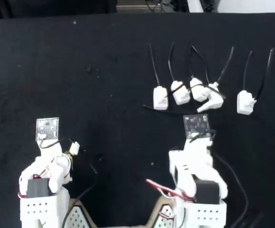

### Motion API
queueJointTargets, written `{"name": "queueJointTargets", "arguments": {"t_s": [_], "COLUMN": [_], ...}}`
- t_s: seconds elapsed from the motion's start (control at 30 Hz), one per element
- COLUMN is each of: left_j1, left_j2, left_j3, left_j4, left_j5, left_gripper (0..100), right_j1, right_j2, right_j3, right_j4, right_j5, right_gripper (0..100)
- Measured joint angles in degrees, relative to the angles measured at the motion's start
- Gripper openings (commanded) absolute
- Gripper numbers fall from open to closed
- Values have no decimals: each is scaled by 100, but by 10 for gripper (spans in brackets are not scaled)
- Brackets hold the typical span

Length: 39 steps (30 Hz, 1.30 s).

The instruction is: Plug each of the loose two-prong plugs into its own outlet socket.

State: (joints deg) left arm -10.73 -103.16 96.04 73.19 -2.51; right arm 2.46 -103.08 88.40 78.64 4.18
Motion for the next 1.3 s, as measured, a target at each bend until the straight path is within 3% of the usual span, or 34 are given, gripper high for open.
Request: {"name": "queueJointTargets", "arguments": {"t_s": [0.27,1.3], "left_j1": [0,0], "left_j2": [0,0], "left_j3": [18,18], "left_j4": [0,0], "left_j5": [0,0], "left_gripper": [55,55], "right_j1": [791,826], "right_j2": [-9,-9], "right_j3": [791,809], "right_j4": [-360,-369], "right_j5": [-9,-9], "right_gripper": [44,44]}}
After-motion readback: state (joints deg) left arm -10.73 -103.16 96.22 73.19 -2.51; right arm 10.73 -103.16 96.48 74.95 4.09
